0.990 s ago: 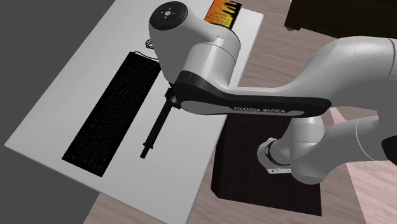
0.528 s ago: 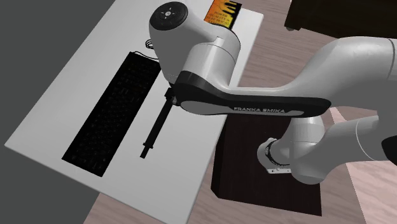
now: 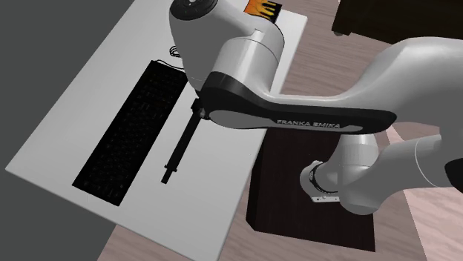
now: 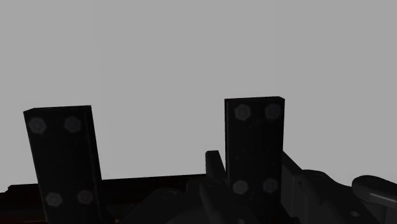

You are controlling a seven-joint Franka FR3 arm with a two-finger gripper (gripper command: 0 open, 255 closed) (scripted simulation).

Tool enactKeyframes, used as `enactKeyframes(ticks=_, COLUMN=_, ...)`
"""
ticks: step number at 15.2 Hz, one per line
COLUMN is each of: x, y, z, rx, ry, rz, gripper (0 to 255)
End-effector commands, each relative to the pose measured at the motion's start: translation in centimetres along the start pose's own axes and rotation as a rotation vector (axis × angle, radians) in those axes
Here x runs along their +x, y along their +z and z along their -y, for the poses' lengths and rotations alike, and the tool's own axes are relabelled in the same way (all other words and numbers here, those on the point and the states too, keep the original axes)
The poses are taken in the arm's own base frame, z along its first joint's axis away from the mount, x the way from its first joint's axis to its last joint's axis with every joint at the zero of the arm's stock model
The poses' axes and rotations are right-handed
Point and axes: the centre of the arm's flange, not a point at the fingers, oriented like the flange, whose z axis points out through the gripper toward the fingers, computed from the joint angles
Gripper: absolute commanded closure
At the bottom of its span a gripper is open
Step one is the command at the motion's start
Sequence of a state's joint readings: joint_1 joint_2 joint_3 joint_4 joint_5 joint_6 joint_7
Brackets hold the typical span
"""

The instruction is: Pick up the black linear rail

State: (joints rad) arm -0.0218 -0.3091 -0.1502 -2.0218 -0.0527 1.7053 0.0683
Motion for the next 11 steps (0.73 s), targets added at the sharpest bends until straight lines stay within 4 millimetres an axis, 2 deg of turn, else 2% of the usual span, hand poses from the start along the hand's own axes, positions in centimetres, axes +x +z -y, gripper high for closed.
enactKeyframes(ticks=1, x=0.0, y=-1.1, z=0.0, rx=0.000, ry=0.000, rz=0.000, gripper=255)
enactKeyframes(ticks=9, x=0.0, y=-5.3, z=0.0, rx=0.000, ry=0.000, rz=0.000, gripper=255)
enactKeyframes(ticks=11, x=0.0, y=-5.4, z=0.0, rx=0.000, ry=0.000, rz=0.000, gripper=255)
